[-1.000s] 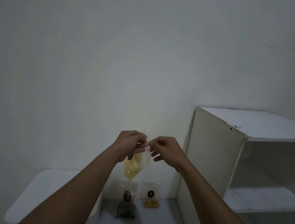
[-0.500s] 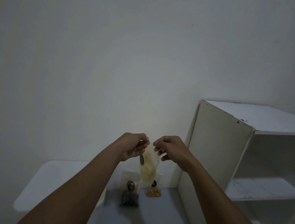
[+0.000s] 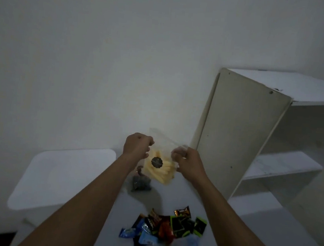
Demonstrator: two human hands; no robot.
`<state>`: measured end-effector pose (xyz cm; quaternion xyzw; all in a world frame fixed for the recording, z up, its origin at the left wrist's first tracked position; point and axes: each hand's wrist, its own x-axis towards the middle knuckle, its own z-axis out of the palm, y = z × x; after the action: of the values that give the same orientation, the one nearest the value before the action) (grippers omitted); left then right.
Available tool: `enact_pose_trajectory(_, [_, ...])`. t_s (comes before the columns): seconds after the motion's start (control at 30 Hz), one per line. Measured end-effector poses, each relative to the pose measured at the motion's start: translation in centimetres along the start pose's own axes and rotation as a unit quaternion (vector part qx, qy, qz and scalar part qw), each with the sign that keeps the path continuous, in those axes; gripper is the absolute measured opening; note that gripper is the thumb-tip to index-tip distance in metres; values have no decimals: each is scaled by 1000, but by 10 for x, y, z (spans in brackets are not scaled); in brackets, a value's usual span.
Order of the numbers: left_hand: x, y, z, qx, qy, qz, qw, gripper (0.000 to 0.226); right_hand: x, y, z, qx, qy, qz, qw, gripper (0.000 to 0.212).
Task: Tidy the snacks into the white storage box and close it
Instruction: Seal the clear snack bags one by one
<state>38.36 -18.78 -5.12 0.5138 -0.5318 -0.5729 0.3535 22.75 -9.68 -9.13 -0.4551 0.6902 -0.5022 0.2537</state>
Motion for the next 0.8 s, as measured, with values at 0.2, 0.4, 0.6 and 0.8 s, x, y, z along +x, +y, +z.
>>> enact_pose_trajectory(0.2, [29, -87, 34, 143, -75, -42, 986, 46, 30, 59, -6, 40, -34, 64, 997, 9])
enact_pose_trajectory(0.4, [67, -134, 77, 138, -42, -83, 986, 11, 67, 115, 0, 47, 46, 137, 988, 23])
enact_pose_trajectory(0.6, [113, -199, 115, 124, 15, -110, 986, 24, 91, 180, 27, 12, 56, 174, 983, 26])
enact_pose_trajectory(0.8, [136, -222, 125, 142, 13, -122, 982, 25, 113, 224, 32, -4, -25, 240, 971, 41])
